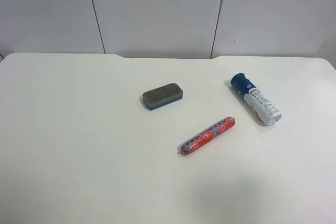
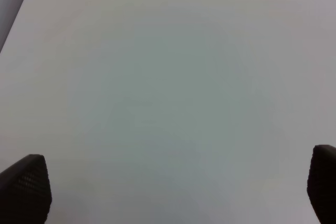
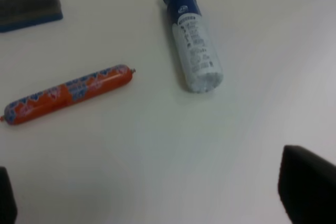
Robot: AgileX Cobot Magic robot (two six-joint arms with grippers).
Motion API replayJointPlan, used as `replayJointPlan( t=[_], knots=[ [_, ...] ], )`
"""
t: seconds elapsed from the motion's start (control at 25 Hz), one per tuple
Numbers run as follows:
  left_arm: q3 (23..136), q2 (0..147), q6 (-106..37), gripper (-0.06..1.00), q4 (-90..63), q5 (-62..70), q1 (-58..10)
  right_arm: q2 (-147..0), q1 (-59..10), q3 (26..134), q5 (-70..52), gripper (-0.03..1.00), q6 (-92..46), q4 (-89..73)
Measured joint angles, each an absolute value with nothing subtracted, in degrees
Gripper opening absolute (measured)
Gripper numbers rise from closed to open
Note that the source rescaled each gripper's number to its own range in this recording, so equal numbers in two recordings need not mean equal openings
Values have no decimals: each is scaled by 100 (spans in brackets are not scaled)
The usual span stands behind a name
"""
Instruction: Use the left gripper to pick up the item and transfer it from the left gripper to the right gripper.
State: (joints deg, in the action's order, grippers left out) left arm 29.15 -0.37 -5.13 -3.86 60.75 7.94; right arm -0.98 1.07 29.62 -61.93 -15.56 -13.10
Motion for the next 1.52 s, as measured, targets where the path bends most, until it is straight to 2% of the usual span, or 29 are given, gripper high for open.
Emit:
replayJointPlan(
  t=[1.04, 1.52],
  knots=[
    [2915, -37, -513, 100, -386, 6075, 794, 17, 107, 2927, -6190, 99, -1262, -984],
    [2915, -37, -513, 100, -386, 6075, 974, 17, 345, 2927, -6184, 99, -1255, -984]
  ],
)
